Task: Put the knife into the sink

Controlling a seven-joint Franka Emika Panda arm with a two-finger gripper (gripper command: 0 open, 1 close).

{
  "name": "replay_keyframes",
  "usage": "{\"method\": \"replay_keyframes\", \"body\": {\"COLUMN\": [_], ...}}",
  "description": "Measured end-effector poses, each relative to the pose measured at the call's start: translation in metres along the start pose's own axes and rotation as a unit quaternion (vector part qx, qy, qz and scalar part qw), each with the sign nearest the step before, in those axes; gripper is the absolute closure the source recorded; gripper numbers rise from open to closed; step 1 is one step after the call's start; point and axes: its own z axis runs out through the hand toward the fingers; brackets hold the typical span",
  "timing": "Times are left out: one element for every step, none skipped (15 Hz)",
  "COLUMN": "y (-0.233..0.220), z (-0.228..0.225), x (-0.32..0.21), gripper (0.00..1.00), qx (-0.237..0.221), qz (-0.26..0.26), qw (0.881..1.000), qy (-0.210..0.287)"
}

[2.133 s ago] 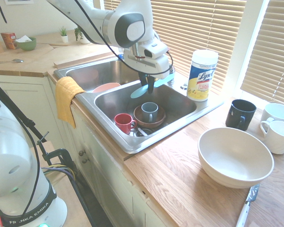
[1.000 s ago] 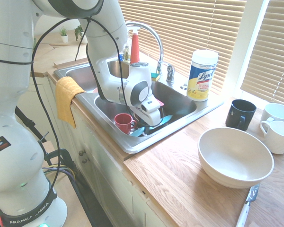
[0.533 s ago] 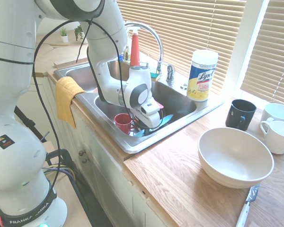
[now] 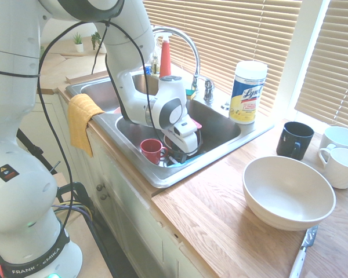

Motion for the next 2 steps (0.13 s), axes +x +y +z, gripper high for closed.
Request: {"method": "replay_keyframes", "body": {"y": [-0.006, -0.011], "z": [-0.028, -0.059], "x": [0.004, 0.007], "gripper": [0.00, 0.00], "qx": [0.008, 0.015], "qz": [0.000, -0.002], "qw": [1.000, 1.000], "qy": [0.004, 0.009]}}
